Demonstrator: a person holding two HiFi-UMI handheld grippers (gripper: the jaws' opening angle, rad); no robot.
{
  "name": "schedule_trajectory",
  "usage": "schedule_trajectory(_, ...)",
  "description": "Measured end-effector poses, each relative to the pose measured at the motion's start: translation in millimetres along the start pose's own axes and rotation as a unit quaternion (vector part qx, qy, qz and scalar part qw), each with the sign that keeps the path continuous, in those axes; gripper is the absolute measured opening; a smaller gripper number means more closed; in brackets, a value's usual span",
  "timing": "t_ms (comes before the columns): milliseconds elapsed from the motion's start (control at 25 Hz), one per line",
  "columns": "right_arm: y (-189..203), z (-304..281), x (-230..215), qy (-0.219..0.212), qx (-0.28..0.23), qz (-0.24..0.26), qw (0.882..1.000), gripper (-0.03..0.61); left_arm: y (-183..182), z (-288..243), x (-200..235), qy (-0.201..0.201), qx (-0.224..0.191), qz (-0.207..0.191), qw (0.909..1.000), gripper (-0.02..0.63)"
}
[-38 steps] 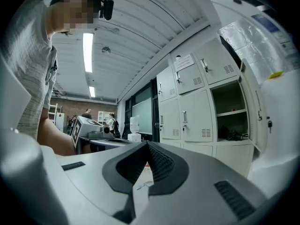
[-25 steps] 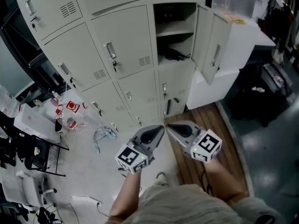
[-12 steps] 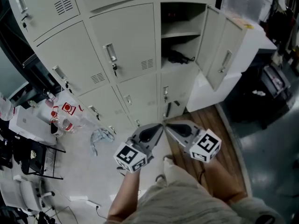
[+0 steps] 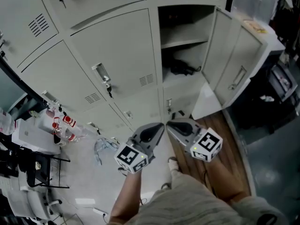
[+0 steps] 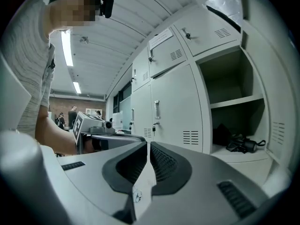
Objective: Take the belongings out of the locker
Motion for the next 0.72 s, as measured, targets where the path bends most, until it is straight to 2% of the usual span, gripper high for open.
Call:
schedule_trajectory(400,-9,-25,-103,0.023,0.013,-0.004,1.000,0.003,-5,-85,69,0.006,0.011,0.011,0.9999,0.003)
schedule_trajectory(720,-16,-38,-167,0.027,0.076,0.022,0.997,0.003,-5,-133,100,0.004,0.026,0.008,0.9996,0.003)
Point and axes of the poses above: the fingertips, and each gripper's own axes: z backward along the fingers, x to its left, y out of its underside, the point moved 7 cm from there along z, backward along the fingers, and after that the axes turned 2 degrees about x, right-handed, at the moved point
